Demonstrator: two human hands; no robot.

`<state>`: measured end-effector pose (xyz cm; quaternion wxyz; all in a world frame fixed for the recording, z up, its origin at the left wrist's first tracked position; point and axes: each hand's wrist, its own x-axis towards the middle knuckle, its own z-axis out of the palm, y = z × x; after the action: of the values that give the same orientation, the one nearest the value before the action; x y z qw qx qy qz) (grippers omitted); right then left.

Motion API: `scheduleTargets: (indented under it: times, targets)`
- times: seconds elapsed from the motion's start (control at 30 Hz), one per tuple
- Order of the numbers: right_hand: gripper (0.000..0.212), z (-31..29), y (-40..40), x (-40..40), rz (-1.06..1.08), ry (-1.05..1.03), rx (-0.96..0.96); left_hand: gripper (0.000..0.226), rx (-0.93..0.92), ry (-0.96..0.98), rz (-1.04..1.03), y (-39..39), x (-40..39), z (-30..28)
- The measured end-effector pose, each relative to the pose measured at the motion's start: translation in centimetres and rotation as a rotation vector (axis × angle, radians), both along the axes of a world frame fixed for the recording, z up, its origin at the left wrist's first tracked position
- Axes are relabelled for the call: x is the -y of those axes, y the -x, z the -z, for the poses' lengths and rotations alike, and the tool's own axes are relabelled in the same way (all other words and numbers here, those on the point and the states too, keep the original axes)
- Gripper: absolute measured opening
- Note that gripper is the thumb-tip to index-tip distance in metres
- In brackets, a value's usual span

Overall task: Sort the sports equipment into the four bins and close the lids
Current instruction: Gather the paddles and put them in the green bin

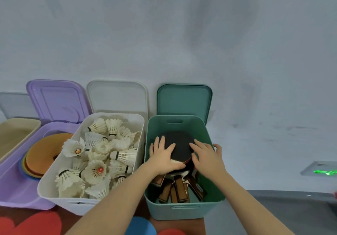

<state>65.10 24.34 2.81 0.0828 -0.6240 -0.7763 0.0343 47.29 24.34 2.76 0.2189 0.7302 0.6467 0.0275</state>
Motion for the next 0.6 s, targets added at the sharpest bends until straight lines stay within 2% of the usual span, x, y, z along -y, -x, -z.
scheduleTargets:
  times: [0.1,0.27,0.4,0.6]
  targets:
    - [0.043,0.1,0.2,0.2,-0.021,-0.009,0.069,0.082,-0.057,-0.043,0.069,0.6,0.2,0.5]
    - [0.043,0.3,1.0,1.6,-0.029,0.014,-0.057,0.058,-0.04,-0.288,0.087,1.5,1.6,-1.0]
    - [0.044,0.1,2.0,2.9,-0.058,0.002,-0.132,0.052,-0.057,-0.41,0.052,3.0,3.8,-2.0]
    - [0.039,-0.9,5.7,4.2,-0.159,-0.112,-0.231,0.053,-0.121,-0.459,-0.012,7.7,7.0,-2.9]
